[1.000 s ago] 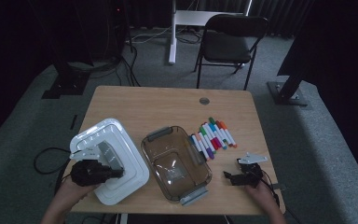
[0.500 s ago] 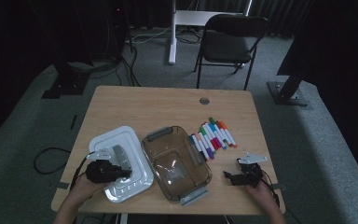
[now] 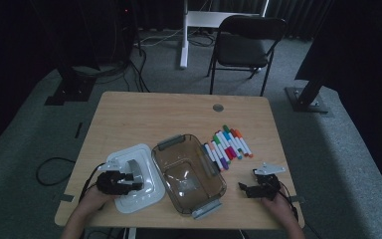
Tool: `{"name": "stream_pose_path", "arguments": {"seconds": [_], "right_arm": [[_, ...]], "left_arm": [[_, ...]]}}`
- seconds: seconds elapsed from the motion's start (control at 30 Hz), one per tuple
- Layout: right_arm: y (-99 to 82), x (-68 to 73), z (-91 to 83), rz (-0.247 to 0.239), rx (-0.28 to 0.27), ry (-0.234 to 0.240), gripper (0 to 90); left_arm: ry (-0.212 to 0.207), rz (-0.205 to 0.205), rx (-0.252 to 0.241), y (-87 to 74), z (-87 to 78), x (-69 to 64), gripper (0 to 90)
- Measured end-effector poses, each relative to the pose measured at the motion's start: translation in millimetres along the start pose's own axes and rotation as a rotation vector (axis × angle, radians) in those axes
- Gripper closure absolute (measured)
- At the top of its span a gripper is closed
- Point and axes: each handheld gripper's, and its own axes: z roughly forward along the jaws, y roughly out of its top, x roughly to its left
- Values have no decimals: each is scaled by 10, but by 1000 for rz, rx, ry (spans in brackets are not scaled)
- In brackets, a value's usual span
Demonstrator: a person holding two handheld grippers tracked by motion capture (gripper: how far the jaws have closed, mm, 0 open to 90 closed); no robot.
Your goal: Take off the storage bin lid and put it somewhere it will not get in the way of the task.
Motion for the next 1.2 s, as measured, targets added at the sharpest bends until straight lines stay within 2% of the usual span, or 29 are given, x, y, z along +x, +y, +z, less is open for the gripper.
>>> {"name": "stream_pose_path", "arguments": {"seconds": [0.13, 0.17, 0.2, 0.27, 0.33, 0.4, 0.5, 0.6, 0.63, 0.67, 0.83, 0.9, 0.97, 1.0, 1.07, 1.2], "right_arm": [[0, 0, 0, 0, 0, 0, 138], [0, 0, 0, 0, 0, 0, 138], [0, 0, 0, 0, 0, 0, 138], [0, 0, 0, 0, 0, 0, 138], [0, 0, 0, 0, 0, 0, 138], [0, 0, 0, 0, 0, 0, 137], [0, 0, 0, 0, 0, 0, 138], [0, 0, 0, 0, 0, 0, 138], [0, 0, 0, 0, 0, 0, 138], [0, 0, 0, 0, 0, 0, 138], [0, 1, 0, 0, -1, 0, 138], [0, 1, 0, 0, 0, 0, 138], [0, 1, 0, 0, 0, 0, 138], [0, 0, 0, -1, -1, -1, 138], [0, 0, 0, -2, -2, -1, 138], [-1, -1, 0, 0, -2, -1, 142]], "left_arm": [[17, -20, -20, -23, -70, 19, 417], [20, -37, -40, -54, -115, 33, 417], [24, -33, -46, -71, -132, 35, 347], [35, -44, -54, -99, -163, 44, 331], [32, -73, -71, -120, -198, 67, 290], [49, -87, -99, -140, -246, 87, 286], [80, -110, -130, -164, -311, 120, 190], [99, -122, -154, -186, -362, 141, 180], [109, -128, -157, -194, -381, 148, 134], [124, -127, -156, -201, -404, 152, 101], [196, -146, -169, -246, -516, 174, 98], [252, -146, -166, -271, -552, 196, 95], [290, -173, -145, -286, -581, 222, 4], [320, -172, -143, -294, -598, 223, 4], [414, -172, -138, -309, -637, 230, 4], [496, -192, -118, -371, -685, 302, 5]]}}
